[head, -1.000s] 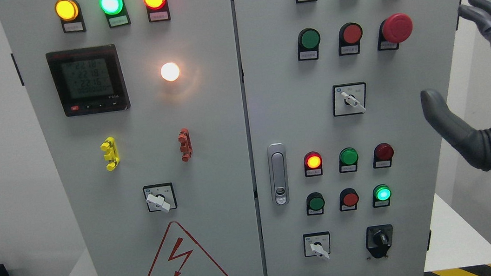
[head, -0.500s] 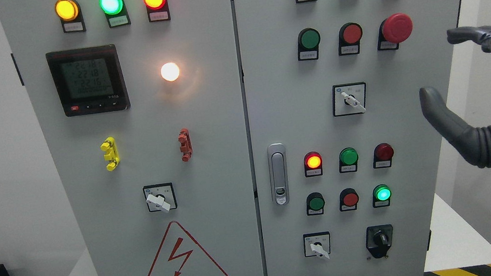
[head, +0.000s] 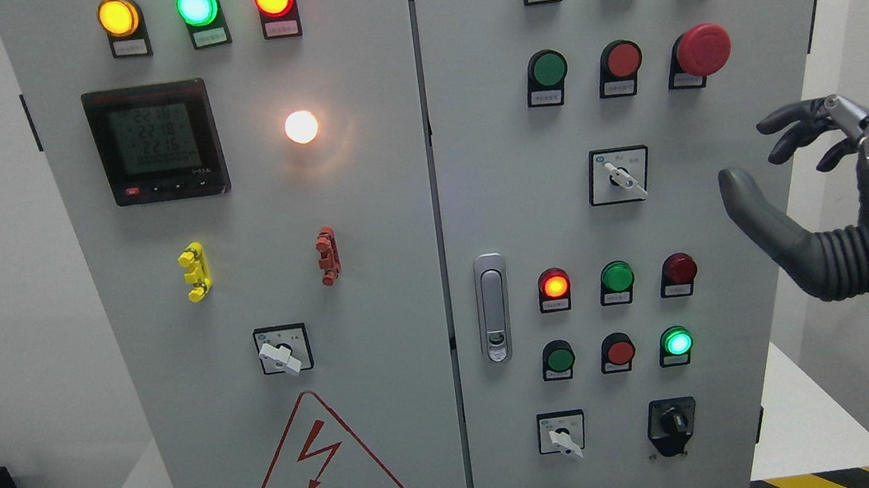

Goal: Rotate and turn off gray switch
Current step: 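Move the right hand toward the gray rotary switch below the red button, then close the right hand's fingers around the rotary switch knob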

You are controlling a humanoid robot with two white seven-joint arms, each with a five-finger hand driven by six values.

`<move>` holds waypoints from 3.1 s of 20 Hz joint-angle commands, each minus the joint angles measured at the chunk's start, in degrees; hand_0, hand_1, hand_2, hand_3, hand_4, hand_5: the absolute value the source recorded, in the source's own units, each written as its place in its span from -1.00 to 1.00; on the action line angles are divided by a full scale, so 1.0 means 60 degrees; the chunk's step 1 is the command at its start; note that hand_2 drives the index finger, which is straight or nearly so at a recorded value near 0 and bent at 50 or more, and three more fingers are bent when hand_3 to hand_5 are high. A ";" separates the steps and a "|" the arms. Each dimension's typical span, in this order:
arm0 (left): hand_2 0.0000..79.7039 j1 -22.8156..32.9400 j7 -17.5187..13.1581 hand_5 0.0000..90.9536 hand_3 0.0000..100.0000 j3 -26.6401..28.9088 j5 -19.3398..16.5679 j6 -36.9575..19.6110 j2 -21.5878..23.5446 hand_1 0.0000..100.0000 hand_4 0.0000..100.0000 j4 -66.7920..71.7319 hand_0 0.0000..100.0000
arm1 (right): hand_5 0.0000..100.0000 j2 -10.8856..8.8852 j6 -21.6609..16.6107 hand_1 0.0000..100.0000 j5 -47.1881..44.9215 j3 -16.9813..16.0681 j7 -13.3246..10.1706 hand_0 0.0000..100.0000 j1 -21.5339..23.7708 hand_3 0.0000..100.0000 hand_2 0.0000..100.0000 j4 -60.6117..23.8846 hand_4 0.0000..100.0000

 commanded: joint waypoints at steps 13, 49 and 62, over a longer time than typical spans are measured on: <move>-1.00 -0.0004 0.0001 -1.00 -1.00 0.0308 -0.0073 -0.0004 0.0000 -0.22 -1.00 0.0219 -0.76 | 0.99 0.0861 0.0660 -0.28 0.1142 0.1211 0.0019 -0.87 -0.0281 0.65 0.02 0.1277 0.58; -1.00 -0.0004 0.0016 -1.00 -1.00 0.0308 -0.0073 -0.0004 0.0000 -0.22 -1.00 0.0219 -0.76 | 1.00 0.0861 0.0969 -0.26 0.1259 0.1518 0.0048 -0.84 -0.1189 0.69 0.15 0.2215 0.61; -1.00 -0.0004 0.0016 -1.00 -1.00 0.0308 -0.0073 -0.0004 0.0000 -0.22 -1.00 0.0219 -0.76 | 1.00 0.0993 0.0983 -0.21 0.1406 0.1694 0.0048 -0.80 -0.1409 0.73 0.18 0.2435 0.63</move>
